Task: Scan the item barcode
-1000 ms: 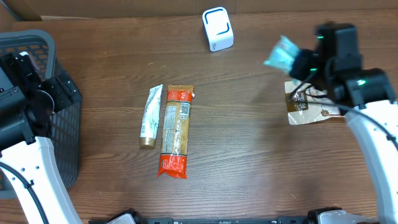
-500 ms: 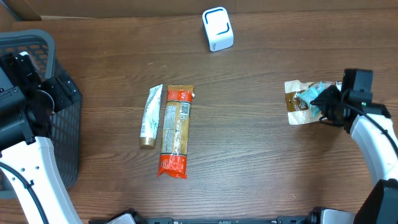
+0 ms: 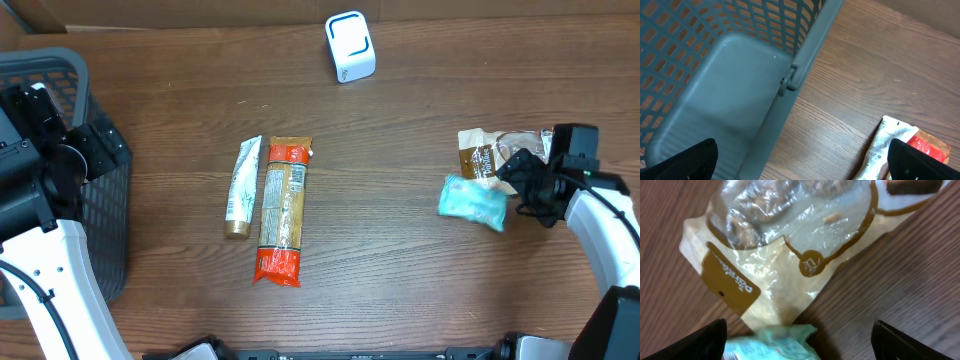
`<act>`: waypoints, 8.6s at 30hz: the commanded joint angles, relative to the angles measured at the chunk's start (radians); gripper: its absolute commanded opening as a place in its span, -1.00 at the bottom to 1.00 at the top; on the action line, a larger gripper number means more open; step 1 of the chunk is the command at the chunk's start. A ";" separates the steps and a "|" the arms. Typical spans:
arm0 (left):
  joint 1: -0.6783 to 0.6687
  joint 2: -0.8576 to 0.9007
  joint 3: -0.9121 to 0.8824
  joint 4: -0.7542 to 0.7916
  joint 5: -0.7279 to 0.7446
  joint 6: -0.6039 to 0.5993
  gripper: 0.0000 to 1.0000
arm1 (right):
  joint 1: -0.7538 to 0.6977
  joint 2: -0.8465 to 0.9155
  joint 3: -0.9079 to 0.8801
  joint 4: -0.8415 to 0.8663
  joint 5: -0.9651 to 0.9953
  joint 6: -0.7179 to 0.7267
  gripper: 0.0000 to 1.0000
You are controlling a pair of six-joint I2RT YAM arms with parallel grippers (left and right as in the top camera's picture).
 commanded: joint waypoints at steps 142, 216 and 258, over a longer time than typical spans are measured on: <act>0.003 0.002 0.005 0.000 0.008 0.027 0.99 | 1.062 0.590 0.666 -0.363 0.034 -0.323 0.63; 0.003 0.002 0.005 0.000 0.008 0.027 0.99 | 0.958 0.558 0.594 -0.401 0.069 -0.520 0.59; 0.003 0.002 0.005 0.000 0.008 0.027 1.00 | 0.460 0.315 0.619 -0.495 -1.214 -0.954 -0.93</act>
